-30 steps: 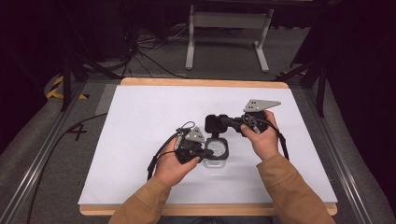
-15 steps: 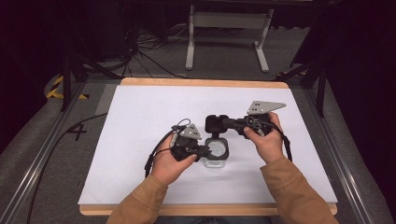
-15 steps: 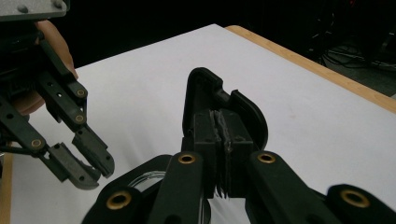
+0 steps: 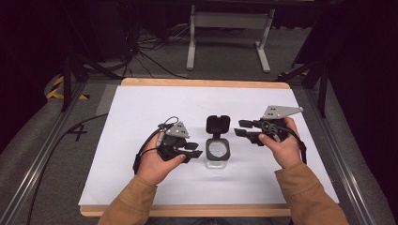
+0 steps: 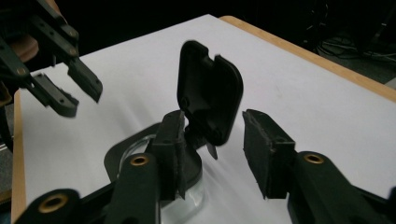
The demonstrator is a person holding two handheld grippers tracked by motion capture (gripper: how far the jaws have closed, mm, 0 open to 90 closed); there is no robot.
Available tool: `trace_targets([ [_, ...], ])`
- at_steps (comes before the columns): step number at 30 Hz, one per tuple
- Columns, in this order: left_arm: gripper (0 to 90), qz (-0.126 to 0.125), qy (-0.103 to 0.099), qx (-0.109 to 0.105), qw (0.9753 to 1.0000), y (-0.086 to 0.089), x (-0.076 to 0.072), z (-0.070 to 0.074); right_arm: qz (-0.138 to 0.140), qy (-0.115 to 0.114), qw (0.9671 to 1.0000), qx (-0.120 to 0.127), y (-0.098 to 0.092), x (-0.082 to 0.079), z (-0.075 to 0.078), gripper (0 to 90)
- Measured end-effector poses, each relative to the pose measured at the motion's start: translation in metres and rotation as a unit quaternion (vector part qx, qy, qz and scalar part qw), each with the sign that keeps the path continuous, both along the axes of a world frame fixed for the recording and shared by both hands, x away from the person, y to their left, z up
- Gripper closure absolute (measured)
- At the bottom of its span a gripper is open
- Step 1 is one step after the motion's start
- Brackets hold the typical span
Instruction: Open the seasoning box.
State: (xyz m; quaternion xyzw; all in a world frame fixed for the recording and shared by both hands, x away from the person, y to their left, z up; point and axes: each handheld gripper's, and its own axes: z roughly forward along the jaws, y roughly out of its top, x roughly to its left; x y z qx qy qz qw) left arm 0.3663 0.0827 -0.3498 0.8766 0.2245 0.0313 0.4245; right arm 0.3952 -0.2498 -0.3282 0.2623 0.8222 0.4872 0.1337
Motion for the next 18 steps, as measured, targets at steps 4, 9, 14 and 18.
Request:
trace_targets([
  [4, 60.0, 0.007, 0.001, 0.009, 0.9999, 0.016, -0.001, 0.001, -0.012, 0.001, 0.9999, -0.008, -0.015, -0.005, -0.002, 50.9],
  [9, 52.0, 0.040, 0.004, 0.018, 0.9990, 0.040, 0.000, -0.005, -0.043, 0.003, 0.9989, -0.017, -0.038, -0.012, -0.006, 47.9],
  [14, 47.4, 0.071, 0.013, 0.031, 0.9969, 0.066, 0.005, -0.011, -0.074, 0.022, 0.9962, -0.039, -0.059, -0.011, -0.013, 45.8],
  [18, 39.2, 0.096, 0.014, 0.027, 0.9950, 0.086, 0.015, -0.023, -0.120, 0.039, 0.9903, -0.058, -0.075, -0.008, -0.025, 42.7],
])
